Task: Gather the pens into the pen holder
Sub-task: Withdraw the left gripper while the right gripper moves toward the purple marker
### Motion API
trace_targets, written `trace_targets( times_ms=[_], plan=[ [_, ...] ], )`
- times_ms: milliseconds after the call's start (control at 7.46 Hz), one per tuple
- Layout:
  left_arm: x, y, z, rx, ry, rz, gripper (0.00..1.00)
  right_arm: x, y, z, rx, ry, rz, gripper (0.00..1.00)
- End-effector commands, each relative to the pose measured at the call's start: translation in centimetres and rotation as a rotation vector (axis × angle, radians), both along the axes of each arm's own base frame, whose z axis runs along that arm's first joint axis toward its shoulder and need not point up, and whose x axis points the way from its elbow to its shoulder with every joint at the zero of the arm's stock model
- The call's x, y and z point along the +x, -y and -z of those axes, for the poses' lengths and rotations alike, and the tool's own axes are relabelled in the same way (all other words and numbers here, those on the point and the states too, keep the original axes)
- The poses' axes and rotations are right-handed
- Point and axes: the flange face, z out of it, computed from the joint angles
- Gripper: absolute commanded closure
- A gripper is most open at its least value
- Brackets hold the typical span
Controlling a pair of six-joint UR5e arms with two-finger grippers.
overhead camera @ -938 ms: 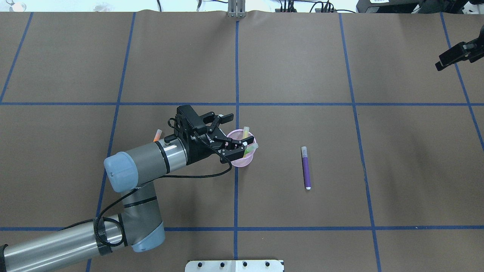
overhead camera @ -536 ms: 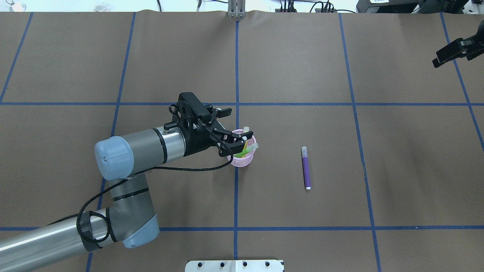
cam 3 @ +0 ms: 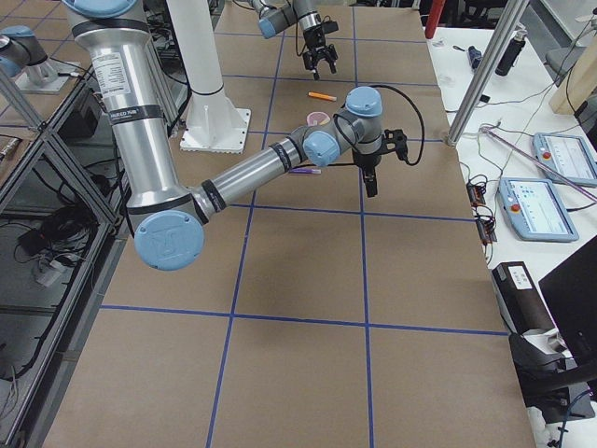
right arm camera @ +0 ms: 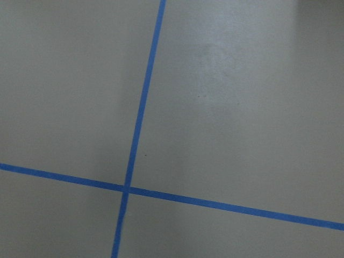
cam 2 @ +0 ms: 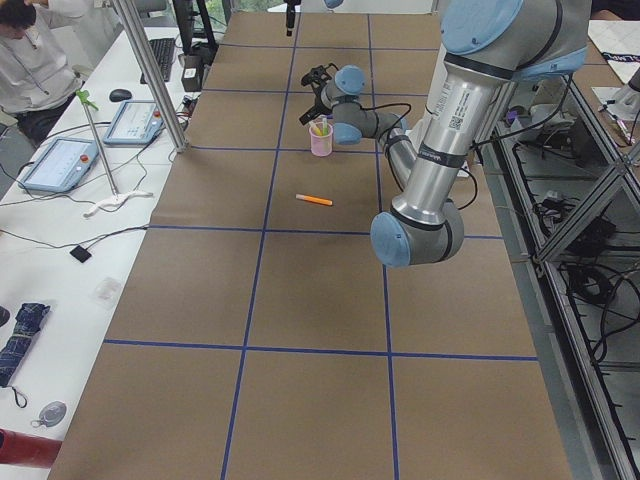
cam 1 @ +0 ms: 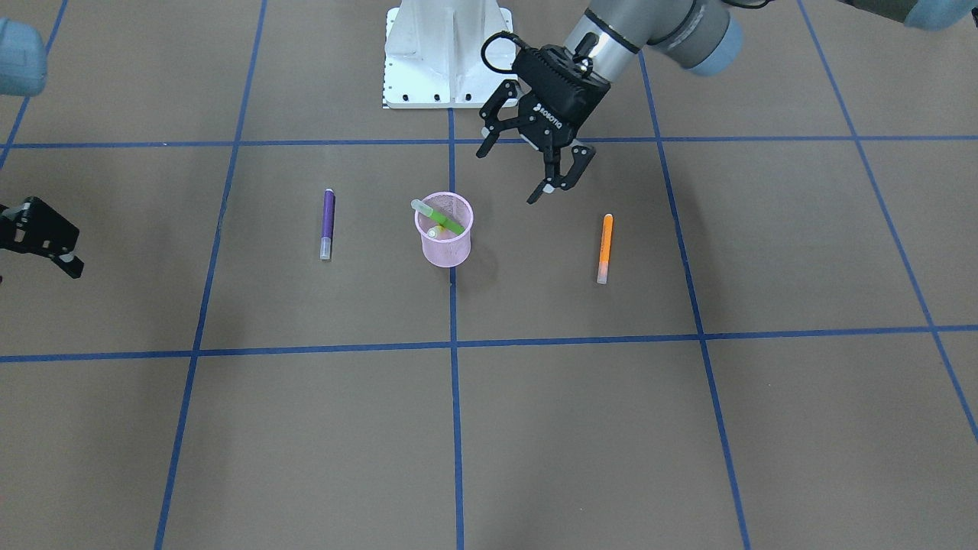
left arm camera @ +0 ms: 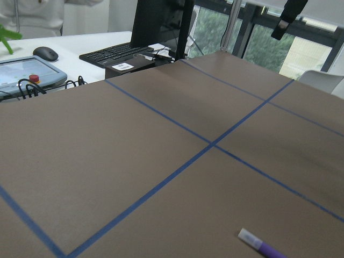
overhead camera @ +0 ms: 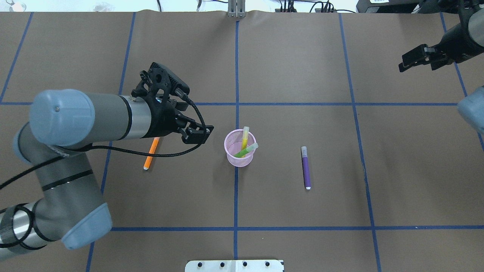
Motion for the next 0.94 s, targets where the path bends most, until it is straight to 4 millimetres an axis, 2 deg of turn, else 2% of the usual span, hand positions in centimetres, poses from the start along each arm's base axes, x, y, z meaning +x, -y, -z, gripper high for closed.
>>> trace_targets(
  times_ms=[0,134,268,402,536,670,804],
  plan=[
    [-7.6,2.6,-1.5,-0.256,0.203,-0.019,0.01,-5.1,-3.1,3.1,-0.039,0.038,-0.059,0.00],
    [-10.2,3.8,-2.9,-0.311,0.258,-0.048,0.01,-7.9,-4.8,4.2,-0.059,0.041,-0.082,0.00],
    [-13.0,4.6,-5.6,-0.331,0.299,-0.056,0.01,-11.0,-6.4,4.6,-0.063,0.024,-0.111,0.00],
    [-16.6,4.1,-8.1,-0.369,0.304,-0.029,0.01,-12.9,-7.9,5.3,-0.067,0.027,-0.123,0.00],
    [-19.1,3.8,-9.3,-0.404,0.292,-0.012,0.00,-14.9,-9.1,5.4,-0.061,0.014,-0.125,0.00],
    [-20.4,3.0,-10.9,-0.428,0.304,-0.003,0.00,-17.8,-10.7,5.1,-0.036,-0.021,-0.130,0.00],
    [-20.7,2.7,-11.1,-0.430,0.307,0.001,0.00,-19.8,-12.0,4.9,-0.038,-0.032,-0.126,0.00]
  ],
)
